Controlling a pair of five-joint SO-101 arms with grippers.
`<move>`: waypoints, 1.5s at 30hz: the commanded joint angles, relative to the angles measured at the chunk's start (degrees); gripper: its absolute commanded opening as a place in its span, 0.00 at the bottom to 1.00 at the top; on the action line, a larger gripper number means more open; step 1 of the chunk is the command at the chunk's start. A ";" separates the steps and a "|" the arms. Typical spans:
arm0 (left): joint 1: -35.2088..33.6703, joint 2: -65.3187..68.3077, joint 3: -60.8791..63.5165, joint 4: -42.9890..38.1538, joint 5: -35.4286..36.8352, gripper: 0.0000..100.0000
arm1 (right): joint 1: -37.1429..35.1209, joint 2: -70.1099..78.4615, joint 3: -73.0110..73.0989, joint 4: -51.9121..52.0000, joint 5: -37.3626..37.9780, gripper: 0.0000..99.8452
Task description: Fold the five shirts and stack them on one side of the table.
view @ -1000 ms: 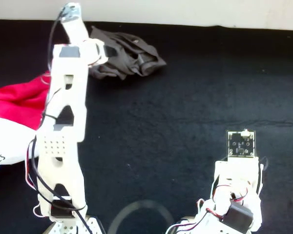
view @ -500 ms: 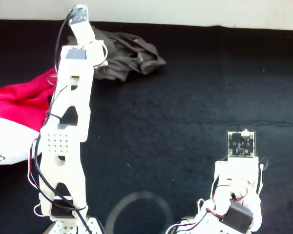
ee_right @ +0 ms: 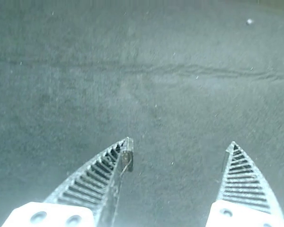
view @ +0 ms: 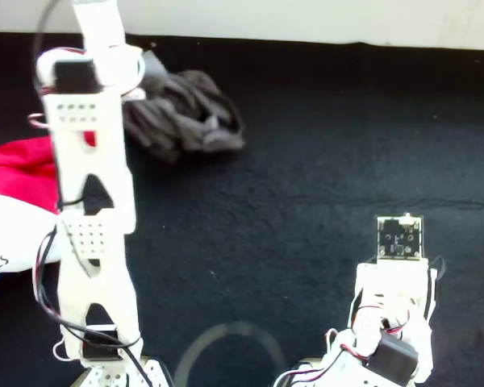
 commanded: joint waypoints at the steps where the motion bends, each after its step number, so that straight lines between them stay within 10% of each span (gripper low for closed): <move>1: -3.74 -10.07 1.36 1.14 -1.58 0.01 | 0.13 1.10 -3.91 -1.98 -0.62 0.30; 15: 8.75 -50.68 27.56 0.70 -4.40 0.01 | 0.13 36.35 -37.32 -3.74 -12.66 0.30; 32: 33.19 -61.49 27.56 -10.37 -4.22 0.01 | -13.05 41.80 -43.56 0.13 -18.11 0.30; 45: 12.35 -58.33 44.88 -3.96 -4.31 0.01 | -19.65 41.89 -42.86 0.13 -18.11 0.30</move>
